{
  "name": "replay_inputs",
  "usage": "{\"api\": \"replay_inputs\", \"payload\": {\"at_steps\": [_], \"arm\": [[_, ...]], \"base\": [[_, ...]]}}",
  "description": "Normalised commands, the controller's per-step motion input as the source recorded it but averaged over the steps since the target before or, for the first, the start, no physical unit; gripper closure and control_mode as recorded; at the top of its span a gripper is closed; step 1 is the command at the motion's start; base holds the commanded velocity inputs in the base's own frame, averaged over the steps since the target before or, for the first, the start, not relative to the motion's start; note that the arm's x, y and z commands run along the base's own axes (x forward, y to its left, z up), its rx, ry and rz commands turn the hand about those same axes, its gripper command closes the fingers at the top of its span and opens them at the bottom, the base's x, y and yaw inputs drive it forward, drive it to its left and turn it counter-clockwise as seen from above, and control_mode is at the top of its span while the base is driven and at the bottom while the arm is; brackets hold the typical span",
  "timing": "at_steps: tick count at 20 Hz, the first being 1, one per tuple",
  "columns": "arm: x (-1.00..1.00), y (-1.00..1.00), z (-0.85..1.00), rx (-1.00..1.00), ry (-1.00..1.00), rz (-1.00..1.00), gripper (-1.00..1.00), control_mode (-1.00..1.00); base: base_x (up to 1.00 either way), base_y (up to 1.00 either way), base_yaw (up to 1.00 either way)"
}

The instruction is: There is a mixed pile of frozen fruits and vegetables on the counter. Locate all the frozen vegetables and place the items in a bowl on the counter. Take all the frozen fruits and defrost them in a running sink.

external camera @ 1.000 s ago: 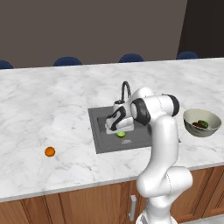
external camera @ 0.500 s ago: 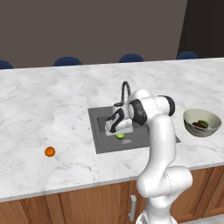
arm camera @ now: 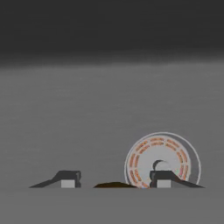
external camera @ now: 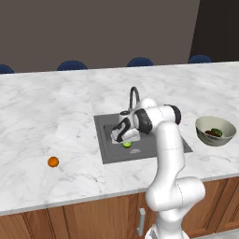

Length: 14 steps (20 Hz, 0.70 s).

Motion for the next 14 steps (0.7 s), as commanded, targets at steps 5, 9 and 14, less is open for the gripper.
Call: {"api": "replay_inputs", "payload": {"at_steps": [5, 9, 14], "arm": [[0.40, -0.03, -0.33, 0.00, 0.03, -0.05, 1.00, -1.00], [0.43, -0.10, -0.35, 0.00, 0.10, -0.06, 1.00, -1.00], [0.46, -0.08, -0.22, 0.00, 0.08, -0.05, 1.00, -1.00]], "base": [[0.00, 0.00, 0.00], [0.00, 0.00, 0.00], [0.00, 0.00, 0.00]]}}
